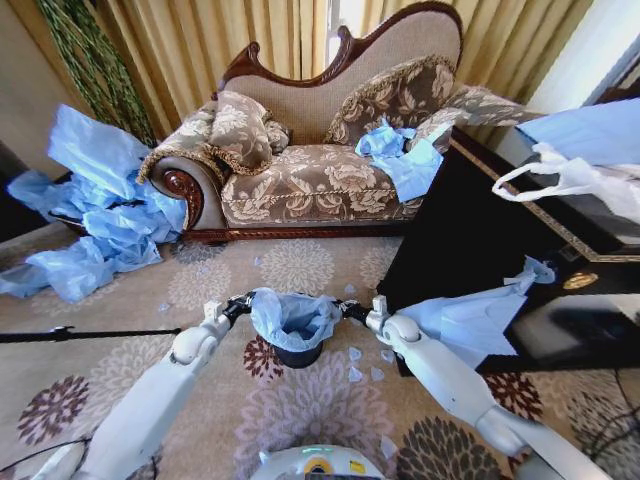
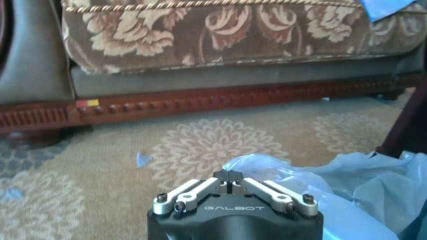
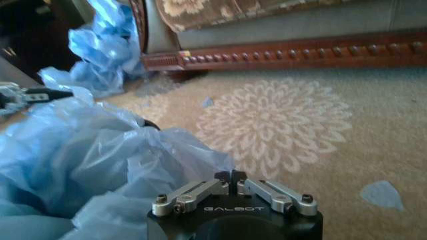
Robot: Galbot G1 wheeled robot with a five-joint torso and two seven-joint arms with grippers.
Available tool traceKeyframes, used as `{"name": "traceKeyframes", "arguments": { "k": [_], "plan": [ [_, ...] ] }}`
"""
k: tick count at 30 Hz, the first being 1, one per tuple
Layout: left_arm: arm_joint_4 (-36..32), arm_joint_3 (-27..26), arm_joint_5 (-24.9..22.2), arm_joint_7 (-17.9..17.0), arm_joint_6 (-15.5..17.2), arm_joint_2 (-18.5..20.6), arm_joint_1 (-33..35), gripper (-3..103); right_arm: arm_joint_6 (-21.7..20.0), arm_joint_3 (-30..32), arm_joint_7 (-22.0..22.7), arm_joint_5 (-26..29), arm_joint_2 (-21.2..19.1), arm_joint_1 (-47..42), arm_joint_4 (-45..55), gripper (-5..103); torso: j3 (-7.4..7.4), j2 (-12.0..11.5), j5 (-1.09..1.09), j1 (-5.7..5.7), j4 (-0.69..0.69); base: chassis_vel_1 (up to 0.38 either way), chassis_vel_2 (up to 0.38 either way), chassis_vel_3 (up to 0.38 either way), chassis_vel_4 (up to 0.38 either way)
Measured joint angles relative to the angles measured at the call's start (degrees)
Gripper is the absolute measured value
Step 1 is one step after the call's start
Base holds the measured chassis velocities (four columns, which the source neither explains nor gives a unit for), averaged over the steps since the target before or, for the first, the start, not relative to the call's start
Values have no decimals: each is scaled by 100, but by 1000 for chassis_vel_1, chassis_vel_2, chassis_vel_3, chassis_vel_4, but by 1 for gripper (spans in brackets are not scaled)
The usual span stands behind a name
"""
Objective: Place a garbage bag over the trash bin.
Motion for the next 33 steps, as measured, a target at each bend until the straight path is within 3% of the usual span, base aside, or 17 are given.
{"name": "traceKeyframes", "arguments": {
  "k": [9, 19, 26, 33],
  "plan": [
    [231, 58, -56, -270, 58, -235, -77, 0, 30, -50, -201, -484, 430, 326, -900, 0, 0, 0, 0, 0, 0, 0, 0, 0, 0],
    [506, 12, -265, -675, -89, -383, -162, 0, 66, -54, -195, -644, 777, 571, -1429, 0, 0, 0, 0, 0, 0, 0, 0, 0, 0],
    [600, 7, -200, -682, -5, -480, -68, 0, 102, -179, -382, -878, 766, 584, -1525, 0, 0, 0, 0, 0, 1, 0, 0, 0, 0],
    [442, -68, -14, -437, 28, -483, 370, 0, 217, -283, -649, -1091, 546, 431, -1442, 0, 0, 0, 0, 0, 0, 0, 0, 0, 0]
  ]
}}
